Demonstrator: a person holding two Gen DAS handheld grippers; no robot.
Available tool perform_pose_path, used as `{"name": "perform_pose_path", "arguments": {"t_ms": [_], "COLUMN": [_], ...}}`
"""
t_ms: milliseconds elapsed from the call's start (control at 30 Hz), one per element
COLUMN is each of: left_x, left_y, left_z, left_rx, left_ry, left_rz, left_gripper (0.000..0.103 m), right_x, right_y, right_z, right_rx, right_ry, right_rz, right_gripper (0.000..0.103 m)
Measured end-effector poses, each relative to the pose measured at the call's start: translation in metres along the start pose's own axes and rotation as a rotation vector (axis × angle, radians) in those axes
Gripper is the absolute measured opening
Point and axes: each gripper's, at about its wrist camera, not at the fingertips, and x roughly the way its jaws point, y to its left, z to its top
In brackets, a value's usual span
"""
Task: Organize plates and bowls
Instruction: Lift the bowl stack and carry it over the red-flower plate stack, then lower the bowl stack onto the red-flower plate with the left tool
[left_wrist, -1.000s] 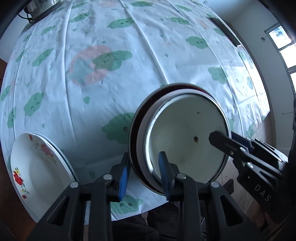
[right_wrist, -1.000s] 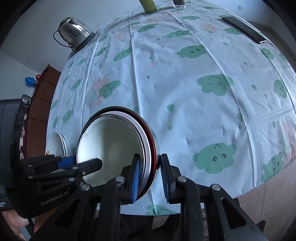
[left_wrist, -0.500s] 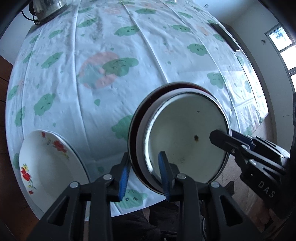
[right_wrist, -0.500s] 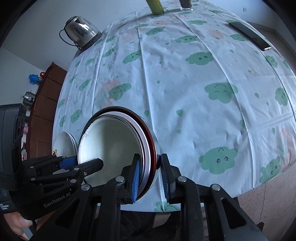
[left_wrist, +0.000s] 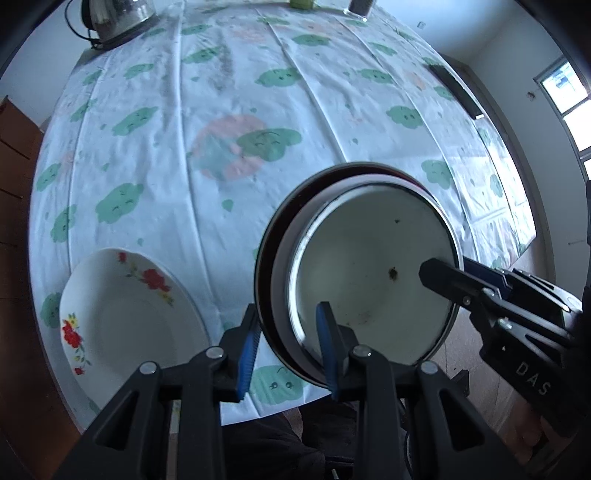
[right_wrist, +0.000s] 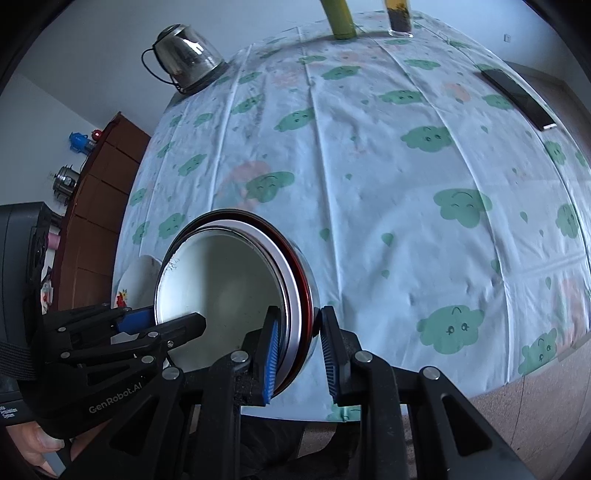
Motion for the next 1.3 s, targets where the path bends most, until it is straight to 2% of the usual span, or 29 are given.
{"name": "perform_pose_path", "arguments": {"t_ms": [833,1300], "left_x": [-0.042,-0.044], "left_y": [0.086,0.136], "left_z": [-0.034,-0.06], "left_rx": [-0.215,-0.346], "left_ry": [-0.074,-0.064], "left_rz": [0.053,0.09], "left_gripper": [0.029,0.029], "right_x": [0.017,0.044], "right_y": [0.095,0.146], "right_z": [0.008,0.002], "right_rx": [-0.23,-0.339], "right_ry": [0.048,0.112], "right_rz": [0.08,0.134], "right_gripper": [0.023,0.023]}}
